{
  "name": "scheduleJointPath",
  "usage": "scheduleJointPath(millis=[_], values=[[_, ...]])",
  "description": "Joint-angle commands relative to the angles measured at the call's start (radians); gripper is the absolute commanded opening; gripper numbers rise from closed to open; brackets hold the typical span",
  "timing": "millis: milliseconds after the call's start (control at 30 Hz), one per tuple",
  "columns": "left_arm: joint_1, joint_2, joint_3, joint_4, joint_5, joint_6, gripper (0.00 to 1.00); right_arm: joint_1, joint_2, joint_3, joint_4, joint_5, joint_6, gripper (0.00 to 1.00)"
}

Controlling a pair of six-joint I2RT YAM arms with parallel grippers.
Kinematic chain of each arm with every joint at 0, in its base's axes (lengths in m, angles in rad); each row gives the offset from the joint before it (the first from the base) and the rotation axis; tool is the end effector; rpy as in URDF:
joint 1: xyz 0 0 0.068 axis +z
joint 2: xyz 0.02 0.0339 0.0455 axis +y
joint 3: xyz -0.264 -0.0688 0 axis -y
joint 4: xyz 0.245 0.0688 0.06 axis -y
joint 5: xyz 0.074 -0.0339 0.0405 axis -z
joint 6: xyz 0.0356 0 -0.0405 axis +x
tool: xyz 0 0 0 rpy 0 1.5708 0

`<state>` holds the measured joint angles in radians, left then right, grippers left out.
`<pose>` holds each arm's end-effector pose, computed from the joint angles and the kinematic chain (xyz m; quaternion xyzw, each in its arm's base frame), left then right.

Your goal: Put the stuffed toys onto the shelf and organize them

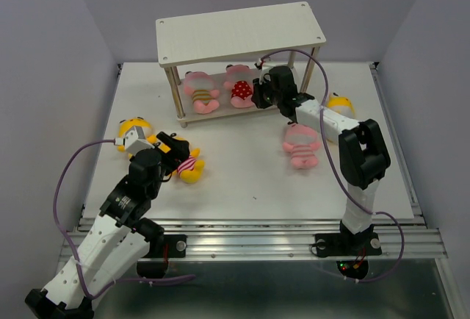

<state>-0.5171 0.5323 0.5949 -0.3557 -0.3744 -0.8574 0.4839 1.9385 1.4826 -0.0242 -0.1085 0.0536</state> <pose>0.1245 -0.0558 0.2917 -0.2429 0.7586 -0.2562 0.5476 0.4039 0.2166 0.2553 -0.2097 0.8280 0.1822 0.4870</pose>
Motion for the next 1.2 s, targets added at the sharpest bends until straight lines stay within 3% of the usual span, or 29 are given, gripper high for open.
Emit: scheduleJointPath(millis=[0,67,300,500,633,867,967,1167], values=[[-0.001,-0.011,-0.017,0.029,-0.017,0.012,0.99,-0.007,0.004,0.053,-0.014,0.003,-0.017,0.3],[0.0,-0.011,-0.017,0.029,-0.018,0.011,0.99,-0.007,-0.003,0.05,-0.016,0.0,-0.012,0.38],[0.0,-0.005,-0.021,0.043,-0.003,0.018,0.99,-0.007,-0.041,0.031,-0.014,0.004,0.0,0.49],[-0.001,-0.002,-0.02,0.052,0.006,0.026,0.99,-0.007,-0.124,-0.01,-0.011,0.027,0.009,0.66],[0.0,0.005,-0.017,0.061,0.011,0.027,0.99,-0.007,-0.199,-0.079,-0.02,0.024,0.023,1.0],[0.0,0.024,-0.012,0.093,0.025,0.04,0.99,-0.007,-0.432,-0.295,-0.085,0.076,0.166,1.0],[0.0,0.041,-0.004,0.115,0.042,0.06,0.99,-0.007,-0.559,-0.378,-0.201,0.203,0.234,1.0],[0.002,0.067,-0.004,0.15,0.069,0.084,0.99,-0.007,-0.723,-0.445,-0.606,0.415,0.437,1.0]])
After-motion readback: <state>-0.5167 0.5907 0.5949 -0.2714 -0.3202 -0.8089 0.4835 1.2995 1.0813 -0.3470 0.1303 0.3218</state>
